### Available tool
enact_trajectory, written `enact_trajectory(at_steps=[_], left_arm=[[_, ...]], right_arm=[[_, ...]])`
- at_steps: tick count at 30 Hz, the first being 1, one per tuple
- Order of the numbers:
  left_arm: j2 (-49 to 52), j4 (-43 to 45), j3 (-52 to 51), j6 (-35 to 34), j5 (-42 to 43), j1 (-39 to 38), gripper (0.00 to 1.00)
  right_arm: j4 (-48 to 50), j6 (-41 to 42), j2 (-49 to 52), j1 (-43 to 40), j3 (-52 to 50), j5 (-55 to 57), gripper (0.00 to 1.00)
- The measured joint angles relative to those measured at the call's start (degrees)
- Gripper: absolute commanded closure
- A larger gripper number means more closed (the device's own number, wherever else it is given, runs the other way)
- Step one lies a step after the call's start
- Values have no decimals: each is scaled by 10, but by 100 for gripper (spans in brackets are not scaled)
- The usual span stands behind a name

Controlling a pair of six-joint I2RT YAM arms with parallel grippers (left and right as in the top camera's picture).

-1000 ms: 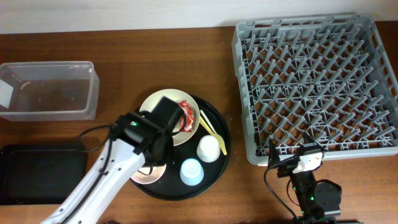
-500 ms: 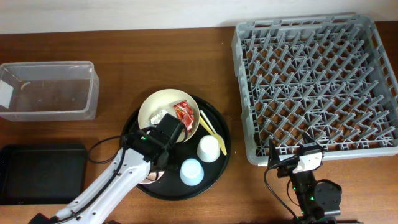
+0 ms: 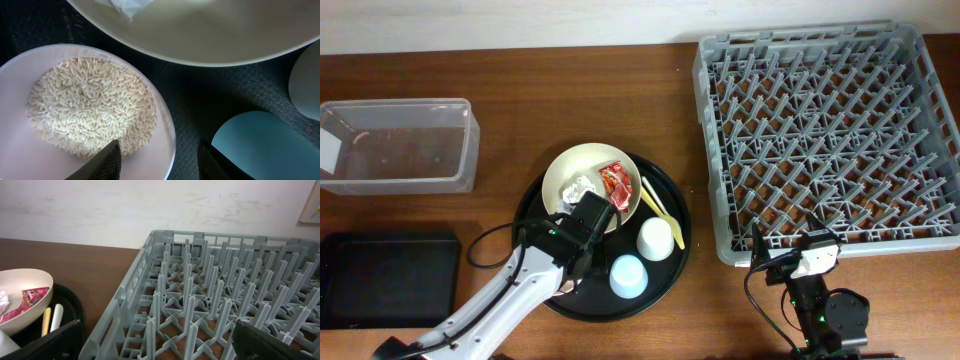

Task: Sort waste into correct bins and load items into the dishwasher rack
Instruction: 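Lower the left gripper over the pink bowl's rim, then close the left gripper on the pink bowl rim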

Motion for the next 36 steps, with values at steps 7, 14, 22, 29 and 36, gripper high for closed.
enact_trajectory(at_steps=[7,14,22,29,36], left_arm=[[0,29,-19,0,0,0,52],[0,34,-24,0,0,0,55],[0,49,-42,12,0,0,55],[0,66,-45,53,21,0,56],[0,77,-50,75,31,0,56]], right_arm=[[0,0,0,0,0,0,2],[0,0,0,0,0,0,2],[0,0,0,0,0,0,2],[0,1,0,0,0,0,2],[0,0,0,0,0,0,2]])
